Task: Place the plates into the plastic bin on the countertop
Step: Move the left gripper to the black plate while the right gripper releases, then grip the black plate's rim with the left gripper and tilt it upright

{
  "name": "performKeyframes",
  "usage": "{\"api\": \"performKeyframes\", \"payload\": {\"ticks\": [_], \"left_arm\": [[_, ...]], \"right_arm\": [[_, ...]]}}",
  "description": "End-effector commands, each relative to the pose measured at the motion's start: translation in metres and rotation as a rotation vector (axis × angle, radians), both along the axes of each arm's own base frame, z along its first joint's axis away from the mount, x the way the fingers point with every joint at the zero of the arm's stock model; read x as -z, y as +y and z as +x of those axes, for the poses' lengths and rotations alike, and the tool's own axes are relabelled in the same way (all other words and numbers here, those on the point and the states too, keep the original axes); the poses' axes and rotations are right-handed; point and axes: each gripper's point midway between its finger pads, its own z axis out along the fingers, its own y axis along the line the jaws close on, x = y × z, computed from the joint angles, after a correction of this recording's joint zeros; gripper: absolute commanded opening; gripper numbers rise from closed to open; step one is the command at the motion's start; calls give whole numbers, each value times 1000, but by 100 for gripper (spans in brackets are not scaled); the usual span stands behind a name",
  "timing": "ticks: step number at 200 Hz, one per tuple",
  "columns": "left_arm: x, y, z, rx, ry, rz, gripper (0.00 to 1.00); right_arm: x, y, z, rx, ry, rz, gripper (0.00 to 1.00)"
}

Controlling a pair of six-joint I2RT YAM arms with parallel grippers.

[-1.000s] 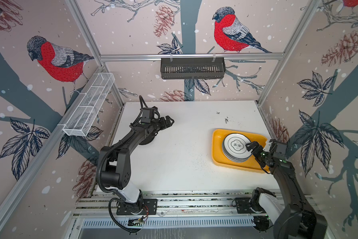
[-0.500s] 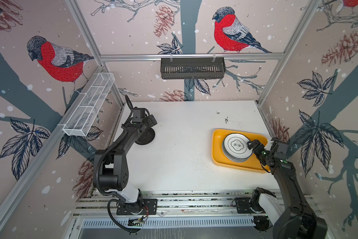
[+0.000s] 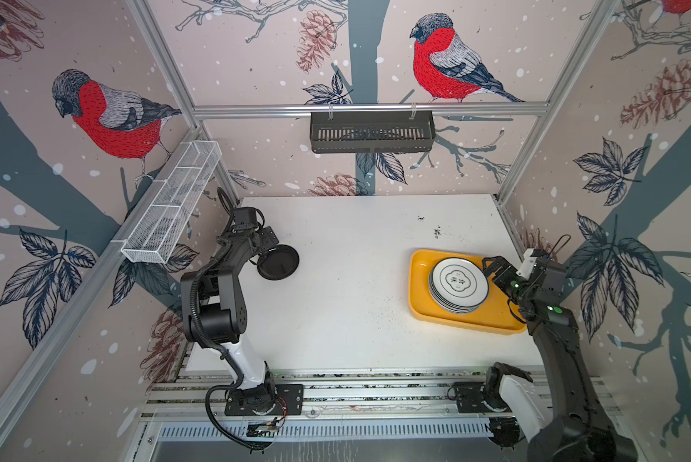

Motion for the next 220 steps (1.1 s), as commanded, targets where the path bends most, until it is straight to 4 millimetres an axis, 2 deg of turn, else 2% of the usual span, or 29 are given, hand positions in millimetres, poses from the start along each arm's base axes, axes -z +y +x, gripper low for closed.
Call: {"api": "performKeyframes", "payload": {"ticks": [1, 30, 51, 101, 126, 174, 220], "left_arm": [[15, 13, -7, 13, 57, -44, 95], [37, 19, -7, 52, 91, -145, 89], [51, 22, -7, 70, 137, -140, 86], [59, 18, -9, 113, 150, -160, 81], [62, 9, -7, 153, 148, -198, 77], [70, -7, -8, 220, 153, -269, 70], [61, -31, -1, 308, 107, -390, 63]], "right_arm": [[-7, -2, 2, 14, -38, -22, 100], [-8, -1, -3, 20, -54, -29, 99], [-22, 4, -2, 6, -89, -3, 99], [-69, 39, 5, -102, -197, -13, 99], [-85, 67, 13, -152, -272, 7, 99], [-74, 121, 32, -280, -255, 20, 99], [-70, 142, 42, -314, -244, 1, 99]]}}
